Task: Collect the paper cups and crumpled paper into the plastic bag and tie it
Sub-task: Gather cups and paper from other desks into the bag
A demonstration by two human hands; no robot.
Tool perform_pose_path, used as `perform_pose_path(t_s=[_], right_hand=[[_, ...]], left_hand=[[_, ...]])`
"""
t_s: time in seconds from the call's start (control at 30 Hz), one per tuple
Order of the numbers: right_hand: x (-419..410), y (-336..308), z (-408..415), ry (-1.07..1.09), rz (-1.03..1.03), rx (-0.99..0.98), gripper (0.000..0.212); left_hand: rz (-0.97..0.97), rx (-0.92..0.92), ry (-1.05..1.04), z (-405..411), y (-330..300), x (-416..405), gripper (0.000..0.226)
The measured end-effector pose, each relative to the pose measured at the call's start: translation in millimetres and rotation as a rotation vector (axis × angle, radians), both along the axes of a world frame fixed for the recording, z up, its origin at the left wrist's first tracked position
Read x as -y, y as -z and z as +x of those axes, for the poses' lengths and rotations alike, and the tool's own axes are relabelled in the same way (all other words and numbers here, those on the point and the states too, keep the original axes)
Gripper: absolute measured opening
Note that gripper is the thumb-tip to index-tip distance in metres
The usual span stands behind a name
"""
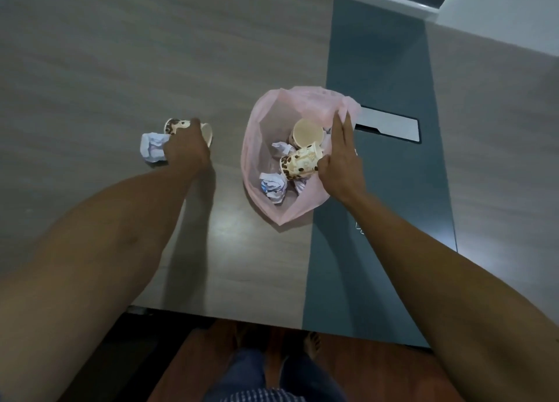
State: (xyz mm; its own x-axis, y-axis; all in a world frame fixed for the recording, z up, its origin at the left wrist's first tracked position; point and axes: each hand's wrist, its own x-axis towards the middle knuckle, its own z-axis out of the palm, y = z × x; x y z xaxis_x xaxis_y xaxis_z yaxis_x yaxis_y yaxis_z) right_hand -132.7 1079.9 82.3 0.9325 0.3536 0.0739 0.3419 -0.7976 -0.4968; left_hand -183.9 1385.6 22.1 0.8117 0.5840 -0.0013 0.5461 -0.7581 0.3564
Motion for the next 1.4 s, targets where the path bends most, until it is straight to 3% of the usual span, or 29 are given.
perform_pose_path(t_s=[0.13, 0.27, 0.37, 0.43, 0.6, 0.9, 1.07, 1.23, 1.4], right_hand=[[6, 2, 5, 0.010, -0.016, 0.010, 0.096], [8, -5, 6, 0.057, 0.000, -0.011, 0.095], [7, -10, 6, 0.106, 0.016, -0.037, 0.093], [8, -13, 7, 0.120, 0.041, -0.046, 0.094], [11, -22, 10, 0.111, 0.093, -0.062, 0.095], [21, -23, 11, 0.055, 0.007, -0.006, 0.094], [28, -22, 9, 0.017, -0.028, 0.013, 0.094], [27, -22, 13, 0.035, -0.032, -0.008, 0.093], [15, -11, 16, 0.008, -0.045, 0.044, 0.099]], left_hand=[[-0.075, 0.124, -0.077, 2, -10, 6, 0.044], [-0.215, 0.484, -0.208, 0, -46, 35, 0.048], [-0.318, 0.743, -0.173, -7, -70, 71, 0.041], [-0.367, 0.814, -0.047, -13, -75, 94, 0.034], [-0.348, 0.641, 0.313, -16, -59, 131, 0.026], [-0.439, 0.550, 0.407, 45, -53, 168, 0.029], [-0.435, 0.394, 0.542, 69, -40, 178, 0.039], [-0.285, 0.516, 0.407, 47, -40, 154, 0.027], [-0.046, 0.485, 0.200, 14, -35, 92, 0.024]])
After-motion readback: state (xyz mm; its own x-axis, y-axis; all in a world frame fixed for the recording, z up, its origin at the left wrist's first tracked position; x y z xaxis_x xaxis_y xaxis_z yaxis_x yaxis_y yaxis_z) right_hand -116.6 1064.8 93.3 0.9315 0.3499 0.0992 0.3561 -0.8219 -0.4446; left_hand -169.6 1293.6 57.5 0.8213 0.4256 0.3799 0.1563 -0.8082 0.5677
